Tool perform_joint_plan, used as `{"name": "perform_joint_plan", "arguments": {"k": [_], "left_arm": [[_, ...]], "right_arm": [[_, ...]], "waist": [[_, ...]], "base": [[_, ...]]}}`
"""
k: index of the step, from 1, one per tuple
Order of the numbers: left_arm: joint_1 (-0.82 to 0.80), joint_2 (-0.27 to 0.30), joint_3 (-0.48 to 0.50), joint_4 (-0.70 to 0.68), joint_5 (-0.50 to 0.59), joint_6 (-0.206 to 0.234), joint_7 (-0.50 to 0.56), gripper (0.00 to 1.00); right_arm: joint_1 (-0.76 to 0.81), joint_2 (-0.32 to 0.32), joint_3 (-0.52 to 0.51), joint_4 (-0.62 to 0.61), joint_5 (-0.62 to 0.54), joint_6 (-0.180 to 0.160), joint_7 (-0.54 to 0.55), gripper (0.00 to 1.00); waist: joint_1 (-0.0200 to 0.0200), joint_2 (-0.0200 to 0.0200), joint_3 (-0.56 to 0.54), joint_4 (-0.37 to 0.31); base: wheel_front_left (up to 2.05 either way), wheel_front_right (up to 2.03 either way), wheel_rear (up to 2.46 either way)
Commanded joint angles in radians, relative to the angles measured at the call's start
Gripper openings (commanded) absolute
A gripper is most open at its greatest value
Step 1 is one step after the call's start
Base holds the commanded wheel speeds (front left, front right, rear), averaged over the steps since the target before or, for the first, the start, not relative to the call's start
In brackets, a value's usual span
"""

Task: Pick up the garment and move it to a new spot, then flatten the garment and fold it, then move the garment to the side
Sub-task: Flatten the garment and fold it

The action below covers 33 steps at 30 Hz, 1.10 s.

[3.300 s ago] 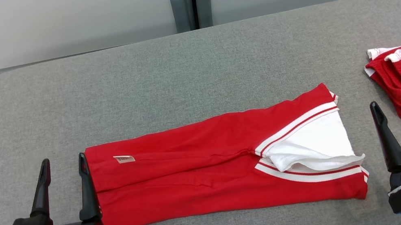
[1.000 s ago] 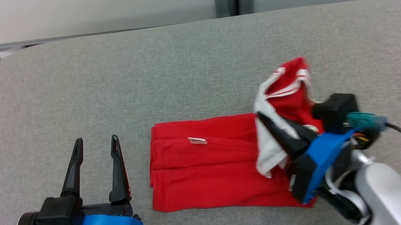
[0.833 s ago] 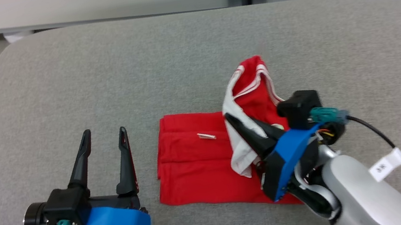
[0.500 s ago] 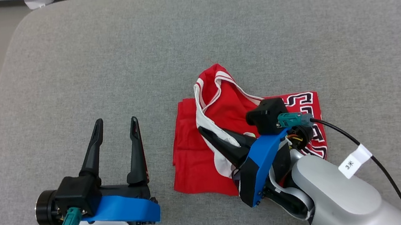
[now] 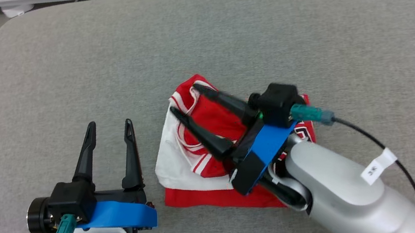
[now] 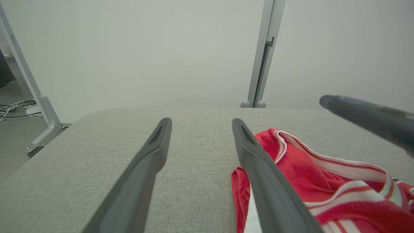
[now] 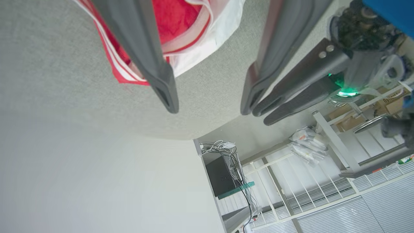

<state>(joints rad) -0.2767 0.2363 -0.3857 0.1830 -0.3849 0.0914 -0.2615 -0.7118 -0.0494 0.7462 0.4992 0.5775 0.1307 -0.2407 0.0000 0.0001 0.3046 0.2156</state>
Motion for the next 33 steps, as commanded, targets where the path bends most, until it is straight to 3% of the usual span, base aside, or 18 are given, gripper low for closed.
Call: {"name": "perform_joint_plan", "arguments": {"k": [1,12,19,26,33], "left_arm": [[0.012,0.006,0.007,0.0,0.009,0.002,-0.004,1.0],[0.057,0.041,0.035,-0.013,0.02,0.021,-0.003,1.0],[0.091,0.066,0.04,-0.025,0.016,0.033,0.013,1.0],[0.116,0.086,0.038,-0.046,0.013,0.044,0.029,1.0],[0.127,0.094,0.035,-0.058,0.007,0.05,0.039,1.0]], "right_arm": [[-0.005,-0.006,-0.024,-0.015,-0.02,0.0,-0.009,1.0],[0.3,-0.132,-0.506,-0.255,-0.215,0.0,-0.009,1.0],[0.559,-0.116,-0.769,-0.429,-0.307,0.0,0.074,1.0],[0.719,-0.055,-0.867,-0.605,-0.368,0.0,0.161,1.0],[0.756,-0.028,-0.882,-0.667,-0.376,0.0,0.197,1.0]], "waist": [[0.0,-0.0001,-0.014,-0.019],[0.0,-0.0001,-0.066,-0.112],[0.0,-0.0001,-0.097,-0.147],[0.0,-0.0001,-0.11,-0.16],[0.0,-0.0001,-0.114,-0.161]], "base": [[0.0,0.0,0.0],[0.0,0.0,0.0],[0.0,0.0,0.0],[0.0,0.0,0.0],[0.0,0.0,0.0]]}}
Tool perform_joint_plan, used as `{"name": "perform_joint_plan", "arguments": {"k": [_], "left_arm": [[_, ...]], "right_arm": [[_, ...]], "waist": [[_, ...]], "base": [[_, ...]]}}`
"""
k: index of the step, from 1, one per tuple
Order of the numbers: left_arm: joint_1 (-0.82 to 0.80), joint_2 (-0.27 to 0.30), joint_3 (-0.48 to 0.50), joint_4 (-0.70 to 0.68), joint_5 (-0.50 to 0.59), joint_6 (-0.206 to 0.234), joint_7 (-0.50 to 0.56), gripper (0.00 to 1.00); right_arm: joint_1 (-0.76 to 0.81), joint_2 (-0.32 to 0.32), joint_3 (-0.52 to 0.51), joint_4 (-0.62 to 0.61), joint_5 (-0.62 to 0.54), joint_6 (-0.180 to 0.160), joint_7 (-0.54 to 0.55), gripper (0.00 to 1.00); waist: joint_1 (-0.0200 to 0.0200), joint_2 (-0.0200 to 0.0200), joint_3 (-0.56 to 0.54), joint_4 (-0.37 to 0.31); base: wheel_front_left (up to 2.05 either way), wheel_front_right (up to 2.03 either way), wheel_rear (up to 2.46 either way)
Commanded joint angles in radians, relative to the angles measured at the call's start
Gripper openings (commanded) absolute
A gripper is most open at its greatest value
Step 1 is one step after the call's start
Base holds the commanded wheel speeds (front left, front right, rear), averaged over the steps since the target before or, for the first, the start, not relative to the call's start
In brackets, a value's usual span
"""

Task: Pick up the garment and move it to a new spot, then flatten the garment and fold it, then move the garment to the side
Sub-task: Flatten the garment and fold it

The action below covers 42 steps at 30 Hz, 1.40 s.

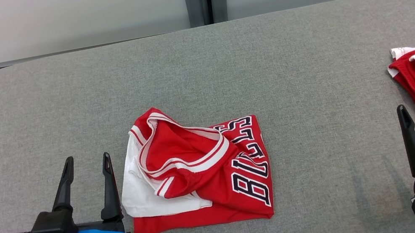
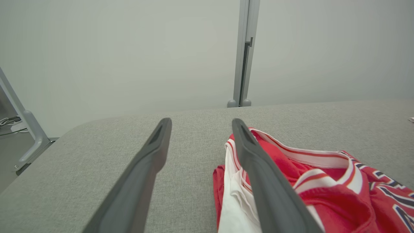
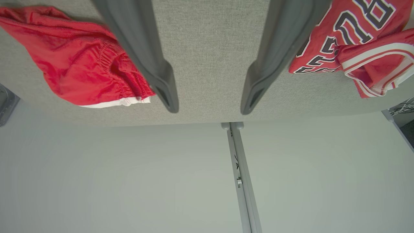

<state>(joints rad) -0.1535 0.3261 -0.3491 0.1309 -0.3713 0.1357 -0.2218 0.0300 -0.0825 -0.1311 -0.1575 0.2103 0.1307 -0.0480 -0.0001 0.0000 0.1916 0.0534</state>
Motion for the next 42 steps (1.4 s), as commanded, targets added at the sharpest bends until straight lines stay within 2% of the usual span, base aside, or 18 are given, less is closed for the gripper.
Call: {"name": "perform_joint_plan", "arguments": {"k": [1,12,14,18,21,28,32,36,42], "left_arm": [[0.004,0.005,-0.001,-0.006,-0.006,0.006,0.0,1.0],[0.002,0.01,-0.004,-0.015,-0.013,0.011,0.001,1.0],[-0.002,0.011,-0.005,-0.017,-0.014,0.012,0.001,1.0],[-0.022,0.009,-0.009,-0.022,-0.01,0.011,0.001,1.0],[-0.039,0.004,-0.014,-0.025,-0.006,0.007,-0.002,1.0],[-0.086,-0.017,-0.027,-0.019,0.001,-0.002,-0.017,1.0],[-0.105,-0.029,-0.032,-0.007,0.002,-0.008,-0.025,1.0],[-0.122,-0.041,-0.036,0.008,0.001,-0.014,-0.029,1.0],[-0.129,-0.054,-0.037,0.025,0.001,-0.021,-0.037,1.0]], "right_arm": [[0.014,0.005,-0.004,-0.01,-0.009,0.0,0.004,1.0],[0.015,0.017,-0.006,-0.03,-0.014,0.0,0.025,1.0],[0.011,0.017,-0.008,-0.026,-0.01,0.0,0.031,0.0],[-0.021,0.003,0.03,-0.003,-0.001,0.0,0.055,0.0],[-0.068,-0.004,0.113,0.049,0.013,0.0,0.071,0.0],[-0.249,-0.002,0.36,0.272,0.083,0.0,0.055,0.0],[-0.348,-0.001,0.461,0.417,0.118,0.0,0.041,0.0],[-0.419,-0.01,0.507,0.553,0.142,0.0,0.037,0.0],[-0.483,-0.014,0.567,0.663,0.18,0.0,0.009,0.0]], "waist": [[0.0001,0.0,-0.001,0.001],[0.0001,0.0,0.003,0.001],[0.0001,0.0,0.006,0.002],[0.0001,0.0,0.024,0.01],[0.0001,0.0,0.046,0.024],[0.0001,0.0,0.099,0.066],[0.0001,0.0,0.118,0.087],[0.0001,0.0,0.125,0.103],[0.0001,0.0,0.125,0.114]], "base": [[0.0,0.0,0.0],[0.0,0.0,0.0],[0.0,0.0,0.0],[0.0,0.0,0.0],[0.0,0.0,0.0],[0.0,0.0,0.0],[0.0,0.0,0.0],[0.0,0.0,0.0],[0.0,0.0,0.0]]}}
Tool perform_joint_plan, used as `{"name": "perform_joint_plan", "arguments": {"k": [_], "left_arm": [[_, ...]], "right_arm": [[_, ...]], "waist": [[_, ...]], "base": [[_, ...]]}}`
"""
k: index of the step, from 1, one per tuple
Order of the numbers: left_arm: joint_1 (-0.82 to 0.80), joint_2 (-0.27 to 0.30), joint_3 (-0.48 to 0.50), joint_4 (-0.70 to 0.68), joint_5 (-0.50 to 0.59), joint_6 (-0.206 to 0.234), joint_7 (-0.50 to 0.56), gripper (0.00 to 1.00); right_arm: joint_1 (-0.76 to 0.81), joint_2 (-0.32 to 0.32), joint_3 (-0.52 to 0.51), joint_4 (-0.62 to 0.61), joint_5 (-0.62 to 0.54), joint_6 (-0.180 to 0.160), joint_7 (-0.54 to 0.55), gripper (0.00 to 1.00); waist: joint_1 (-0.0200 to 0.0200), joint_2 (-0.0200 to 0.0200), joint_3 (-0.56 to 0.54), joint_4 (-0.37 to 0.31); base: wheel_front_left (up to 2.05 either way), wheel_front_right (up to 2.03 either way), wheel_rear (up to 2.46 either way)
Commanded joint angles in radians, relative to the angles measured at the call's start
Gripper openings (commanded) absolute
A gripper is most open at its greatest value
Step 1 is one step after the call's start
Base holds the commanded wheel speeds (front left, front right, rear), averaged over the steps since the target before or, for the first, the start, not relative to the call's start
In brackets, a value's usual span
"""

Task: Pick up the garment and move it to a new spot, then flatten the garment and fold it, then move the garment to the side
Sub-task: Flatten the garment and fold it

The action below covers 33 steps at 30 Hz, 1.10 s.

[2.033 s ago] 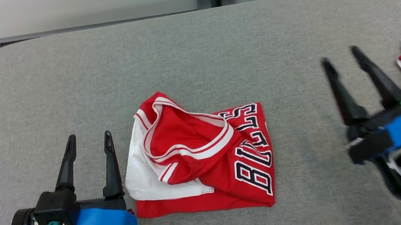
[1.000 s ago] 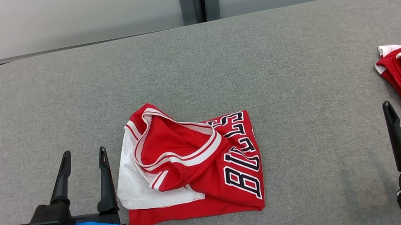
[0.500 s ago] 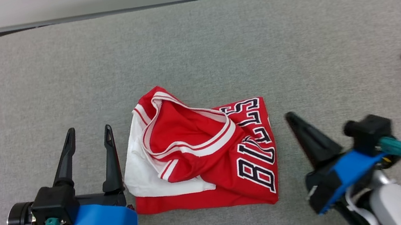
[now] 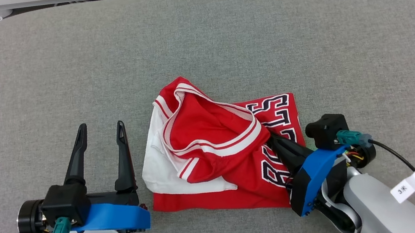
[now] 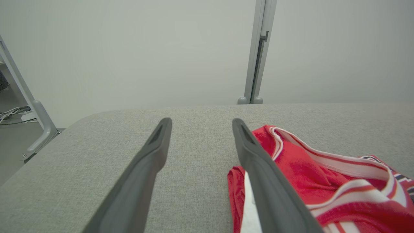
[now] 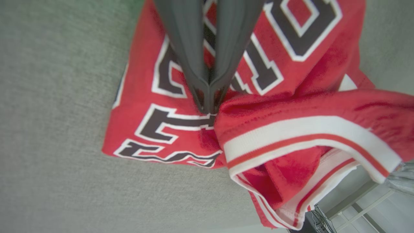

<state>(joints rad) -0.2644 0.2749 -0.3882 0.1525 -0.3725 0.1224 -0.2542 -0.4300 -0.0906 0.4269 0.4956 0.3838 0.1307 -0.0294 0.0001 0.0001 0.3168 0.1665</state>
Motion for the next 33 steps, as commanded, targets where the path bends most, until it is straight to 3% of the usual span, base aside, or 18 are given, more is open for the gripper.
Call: {"name": "perform_joint_plan", "arguments": {"k": [1,33], "left_arm": [[-0.019,-0.003,0.003,0.005,0.002,-0.009,-0.006,1.0],[-0.008,-0.041,0.011,0.024,0.018,-0.032,-0.011,1.0]], "right_arm": [[-0.033,-0.006,0.018,0.021,0.011,0.0,-0.011,0.0],[-0.179,0.032,0.318,0.158,0.091,0.0,-0.041,0.0]], "waist": [[-0.0001,-0.0001,0.0,0.002],[-0.0001,-0.0001,-0.013,0.036]], "base": [[0.0,0.0,0.0],[0.0,0.0,0.0]]}}
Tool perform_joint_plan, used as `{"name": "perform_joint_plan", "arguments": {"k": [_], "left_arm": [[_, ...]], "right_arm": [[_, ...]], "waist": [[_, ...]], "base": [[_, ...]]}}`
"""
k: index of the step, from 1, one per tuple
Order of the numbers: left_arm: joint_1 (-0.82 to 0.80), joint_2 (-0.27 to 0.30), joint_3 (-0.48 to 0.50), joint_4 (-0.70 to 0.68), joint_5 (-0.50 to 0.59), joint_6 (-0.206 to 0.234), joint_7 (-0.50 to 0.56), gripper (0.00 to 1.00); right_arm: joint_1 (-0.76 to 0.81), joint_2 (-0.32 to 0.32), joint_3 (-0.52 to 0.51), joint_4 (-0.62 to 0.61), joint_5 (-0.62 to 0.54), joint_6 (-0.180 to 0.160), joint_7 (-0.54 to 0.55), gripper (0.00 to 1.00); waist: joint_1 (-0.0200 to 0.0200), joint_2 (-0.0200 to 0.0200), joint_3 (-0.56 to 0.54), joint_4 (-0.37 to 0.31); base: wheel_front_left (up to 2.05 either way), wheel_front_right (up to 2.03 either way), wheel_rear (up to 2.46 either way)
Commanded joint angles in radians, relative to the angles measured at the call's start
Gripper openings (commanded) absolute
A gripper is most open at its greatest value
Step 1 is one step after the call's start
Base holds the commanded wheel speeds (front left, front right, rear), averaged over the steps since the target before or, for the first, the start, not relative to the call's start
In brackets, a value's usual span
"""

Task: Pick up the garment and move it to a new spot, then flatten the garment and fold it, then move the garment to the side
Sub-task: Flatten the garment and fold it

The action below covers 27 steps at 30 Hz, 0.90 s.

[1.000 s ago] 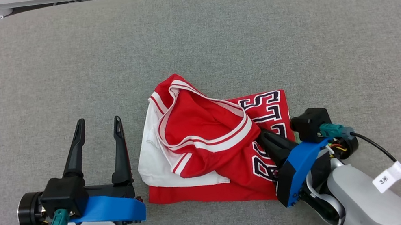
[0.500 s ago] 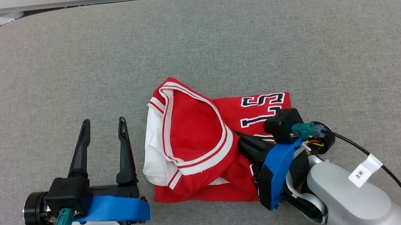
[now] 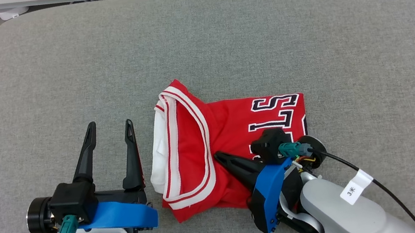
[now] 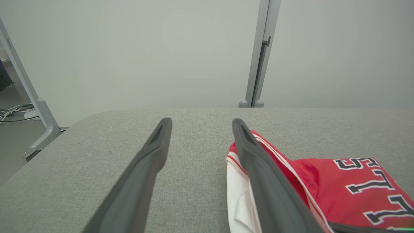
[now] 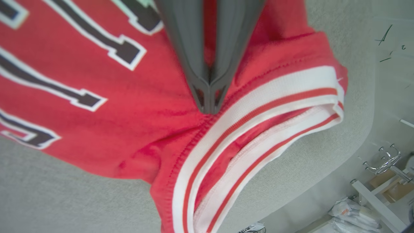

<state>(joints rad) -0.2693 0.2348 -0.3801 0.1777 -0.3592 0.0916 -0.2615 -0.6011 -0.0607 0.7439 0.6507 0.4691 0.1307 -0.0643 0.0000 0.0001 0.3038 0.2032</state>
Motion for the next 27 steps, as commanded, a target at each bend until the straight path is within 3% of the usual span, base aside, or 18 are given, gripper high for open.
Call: {"name": "perform_joint_plan", "arguments": {"k": [1,15,24,25,26,27], "left_arm": [[-0.001,-0.002,0.004,-0.001,0.006,-0.001,-0.004,1.0],[0.009,-0.017,0.028,-0.003,0.02,-0.013,-0.004,1.0],[0.022,-0.017,0.044,0.0,0.029,-0.017,-0.004,1.0],[0.024,-0.015,0.046,0.001,0.03,-0.017,-0.004,1.0],[0.027,-0.013,0.049,0.002,0.031,-0.017,-0.004,1.0],[0.031,-0.011,0.052,0.002,0.033,-0.016,-0.004,1.0]], "right_arm": [[-0.006,0.003,0.007,0.009,0.006,0.0,-0.008,0.0],[0.109,0.0,0.004,0.029,-0.008,0.0,-0.037,0.0],[0.179,-0.014,-0.102,-0.125,-0.024,0.0,-0.111,0.0],[0.185,-0.02,-0.119,-0.154,-0.03,0.0,-0.123,0.21],[0.195,-0.024,-0.139,-0.185,-0.032,0.0,-0.135,0.89],[0.206,-0.03,-0.161,-0.214,-0.038,0.0,-0.144,1.0]], "waist": [[0.0,-0.0001,0.001,-0.001],[0.0,-0.0001,0.008,-0.006],[0.0,-0.0001,-0.01,-0.024],[0.0,-0.0001,-0.014,-0.027],[0.0,-0.0001,-0.019,-0.03],[0.0,-0.0001,-0.025,-0.034]], "base": [[0.0,0.0,0.0],[0.0,0.0,0.0],[0.0,0.0,0.0],[0.0,0.0,0.0],[0.0,0.0,0.0],[0.0,0.0,0.0]]}}
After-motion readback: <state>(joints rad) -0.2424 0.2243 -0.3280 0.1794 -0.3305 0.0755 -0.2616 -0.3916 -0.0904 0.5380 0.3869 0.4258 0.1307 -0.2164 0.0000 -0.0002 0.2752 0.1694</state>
